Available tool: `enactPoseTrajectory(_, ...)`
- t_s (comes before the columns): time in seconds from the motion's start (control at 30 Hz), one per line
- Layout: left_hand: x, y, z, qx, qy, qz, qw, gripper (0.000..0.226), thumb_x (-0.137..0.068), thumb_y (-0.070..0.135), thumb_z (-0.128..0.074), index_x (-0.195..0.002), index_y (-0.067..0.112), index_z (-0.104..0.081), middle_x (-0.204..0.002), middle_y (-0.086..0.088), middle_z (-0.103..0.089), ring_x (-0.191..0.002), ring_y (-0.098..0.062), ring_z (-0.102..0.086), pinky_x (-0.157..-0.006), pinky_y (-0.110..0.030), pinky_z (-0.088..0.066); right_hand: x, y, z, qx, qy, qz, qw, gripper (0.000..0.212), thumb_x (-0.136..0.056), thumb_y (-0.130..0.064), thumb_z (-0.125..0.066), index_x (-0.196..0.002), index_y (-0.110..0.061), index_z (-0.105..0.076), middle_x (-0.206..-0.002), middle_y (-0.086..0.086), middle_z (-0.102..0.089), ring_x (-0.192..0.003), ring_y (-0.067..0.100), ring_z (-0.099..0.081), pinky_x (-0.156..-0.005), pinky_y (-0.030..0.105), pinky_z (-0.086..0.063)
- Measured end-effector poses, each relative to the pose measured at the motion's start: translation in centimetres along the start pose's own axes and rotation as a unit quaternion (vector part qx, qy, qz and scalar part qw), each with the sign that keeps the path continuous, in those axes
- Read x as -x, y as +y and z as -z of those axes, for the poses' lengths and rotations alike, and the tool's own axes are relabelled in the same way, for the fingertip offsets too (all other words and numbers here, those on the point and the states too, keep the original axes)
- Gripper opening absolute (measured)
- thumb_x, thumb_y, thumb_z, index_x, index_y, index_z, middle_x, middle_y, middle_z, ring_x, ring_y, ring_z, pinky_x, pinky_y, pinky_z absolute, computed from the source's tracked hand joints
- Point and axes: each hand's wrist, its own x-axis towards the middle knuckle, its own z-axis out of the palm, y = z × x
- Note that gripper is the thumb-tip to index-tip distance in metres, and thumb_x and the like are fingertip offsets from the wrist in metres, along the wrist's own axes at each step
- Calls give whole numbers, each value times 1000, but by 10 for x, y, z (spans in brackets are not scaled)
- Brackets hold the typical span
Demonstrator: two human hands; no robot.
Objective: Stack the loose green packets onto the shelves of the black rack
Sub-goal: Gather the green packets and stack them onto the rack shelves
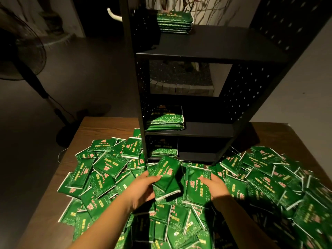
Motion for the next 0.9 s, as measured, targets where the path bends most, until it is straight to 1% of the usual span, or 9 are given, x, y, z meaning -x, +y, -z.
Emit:
enactPoseTrajectory(0.07, 5, -6, -13, 3, -10, -4, 1000, 90, -89, 24, -69, -158, 18, -11, -138, -19, -50, -77, -17, -60, -64, -26, -54, 5, -4, -7, -46, -8, 8, 999, 74, -95, -25, -60, -154, -11, -18, -160, 10, -23, -145, 30, -26, -116, 49, -25)
enactPoseTrajectory(0.17, 2, -12, -31, 7, -22, -32, 999, 90, -88, 29, -69, -158, 17, -13, -161, -14, -21, -140, -34, -37, -113, -43, -34, 14, -11, -25, -108, -43, -10, 993, 70, -97, -18, -55, -155, -16, -15, -160, 6, -21, -146, 29, -23, -117, 49, -21)
enactPoseTrajectory(0.23, 3, -10, -38, -5, -21, -43, 999, 89, -90, 28, -68, -158, 15, -12, -163, -13, -19, -147, -32, -25, -119, -45, -21, 16, -13, -35, -143, -47, -11, 989, 55, -98, -15, -50, -150, -17, -30, -156, 9, -28, -141, 29, -34, -116, 50, -25)
enactPoseTrajectory(0.33, 6, -6, -43, 7, -20, -50, 999, 89, -92, 23, -65, -158, 18, -6, -163, -13, -17, -148, -31, -24, -120, -47, -18, 26, -26, -42, -209, -38, 12, 977, 47, -101, -36, -48, -135, -4, -49, -138, 25, -51, -102, 24, -62, -95, 43, -49)
enactPoseTrajectory(0.43, 15, 1, -46, 21, -22, -57, 998, 92, -90, 22, -68, -158, 26, -5, -163, -15, -16, -147, -33, -25, -120, -52, -16, 39, -36, -41, -207, -84, 31, 974, 76, -93, -60, -42, -152, -15, -26, -146, 4, -41, -137, 21, -40, -115, 41, -27)
enactPoseTrajectory(0.5, 22, 5, -48, -4, -30, -72, 997, 102, -83, 24, -74, -157, 33, -4, -163, -14, -16, -145, -33, -30, -120, -53, -21, 40, -37, -39, -195, -105, 47, 974, 85, -89, -57, -55, -155, -23, -14, -160, 1, -21, -148, 19, -17, -119, 42, -14)
enactPoseTrajectory(0.67, 41, 22, -61, -111, -73, -115, 984, 117, -73, 16, -75, -156, 39, 5, -160, 4, -18, -143, -23, -32, -117, -36, -26, 51, -52, -35, -149, -91, 93, 980, 87, -93, -28, -64, -157, -20, -5, -163, 3, -15, -147, 23, -20, -117, 40, -20)
enactPoseTrajectory(0.77, 57, 41, -77, -112, -71, -170, 977, 112, -72, 39, -72, -153, 47, 4, -162, 7, -16, -144, -22, -32, -118, -45, -30, 62, -66, -31, -148, -90, 134, 976, 83, -95, -27, -61, -156, -28, -5, -163, 1, -13, -148, 23, -19, -117, 41, -20)
enactPoseTrajectory(0.9, 79, 60, -99, -101, -24, -266, 958, 63, -95, 21, -63, -144, 39, -27, -134, 31, -42, -113, 16, -50, -92, -5, -42, 80, -89, -24, -102, -45, 233, 966, 75, -93, -45, -58, -155, -31, -18, -157, -5, -30, -143, 17, -31, -117, 40, -28)
